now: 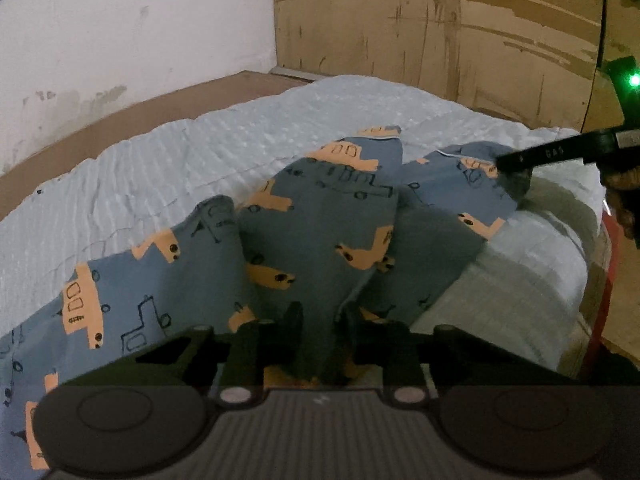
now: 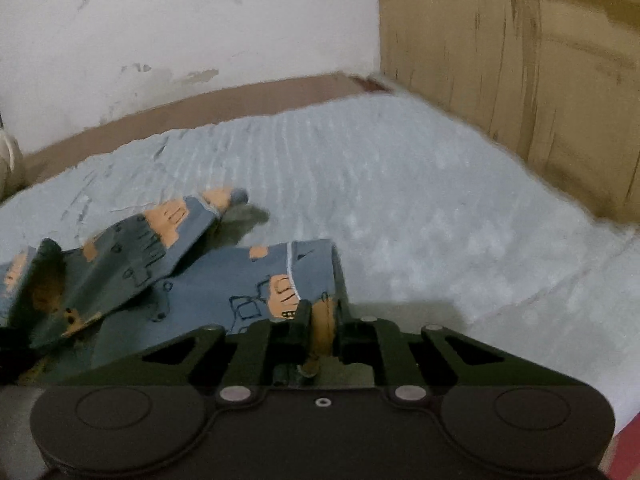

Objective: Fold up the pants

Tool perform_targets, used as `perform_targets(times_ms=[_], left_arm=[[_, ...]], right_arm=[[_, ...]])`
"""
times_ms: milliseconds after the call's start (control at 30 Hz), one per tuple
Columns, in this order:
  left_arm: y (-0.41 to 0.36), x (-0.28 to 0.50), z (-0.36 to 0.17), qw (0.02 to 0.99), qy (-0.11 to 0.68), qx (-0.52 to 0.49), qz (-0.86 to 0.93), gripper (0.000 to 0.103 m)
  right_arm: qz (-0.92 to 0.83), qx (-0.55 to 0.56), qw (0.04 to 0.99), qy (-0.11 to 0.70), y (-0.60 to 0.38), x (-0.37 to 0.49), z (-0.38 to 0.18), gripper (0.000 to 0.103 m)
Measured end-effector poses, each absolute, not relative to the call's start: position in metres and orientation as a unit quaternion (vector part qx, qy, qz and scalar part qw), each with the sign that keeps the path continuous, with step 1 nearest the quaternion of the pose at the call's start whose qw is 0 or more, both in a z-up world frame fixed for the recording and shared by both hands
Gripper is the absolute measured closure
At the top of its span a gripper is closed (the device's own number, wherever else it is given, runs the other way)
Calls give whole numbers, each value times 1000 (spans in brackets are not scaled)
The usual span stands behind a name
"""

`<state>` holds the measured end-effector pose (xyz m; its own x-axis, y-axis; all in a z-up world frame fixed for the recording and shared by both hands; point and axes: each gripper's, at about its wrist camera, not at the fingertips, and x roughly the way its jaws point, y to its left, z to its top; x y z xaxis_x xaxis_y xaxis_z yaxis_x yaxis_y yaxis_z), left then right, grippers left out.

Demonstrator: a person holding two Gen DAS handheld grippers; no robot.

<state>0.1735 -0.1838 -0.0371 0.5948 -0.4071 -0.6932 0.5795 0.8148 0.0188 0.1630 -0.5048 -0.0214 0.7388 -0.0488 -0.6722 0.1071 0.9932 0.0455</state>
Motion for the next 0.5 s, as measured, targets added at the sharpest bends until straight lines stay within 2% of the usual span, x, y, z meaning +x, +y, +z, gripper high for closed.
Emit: perform_targets(times_ms=[133,200,233,300,367,433,500], left_arm=[[-185,174,-39,882,356,125,-283,79],[-186,173,-39,879,358,126,-288,78],[-186,173,-39,879,358,127,-290,75],[-186,173,-40,877,359,132,-293,72],[-188,174,-42,874,362,138,-293,72],[-188,174,-43,873,365,137,-292,72],[-189,175,-44,872,369,136,-291,73]], right_arm=[[-42,34,930,364,-510,166,-19,90],[-38,29,919,391,-509,172,-33,85],[-38,29,916,399,-509,172,-38,77],[-46,40,919,390,-511,169,-35,70],[-51,51,927,367,-511,168,-25,52],[-44,58,935,348,-508,175,-14,44],[-19,80,937,339,-504,191,-7,44]])
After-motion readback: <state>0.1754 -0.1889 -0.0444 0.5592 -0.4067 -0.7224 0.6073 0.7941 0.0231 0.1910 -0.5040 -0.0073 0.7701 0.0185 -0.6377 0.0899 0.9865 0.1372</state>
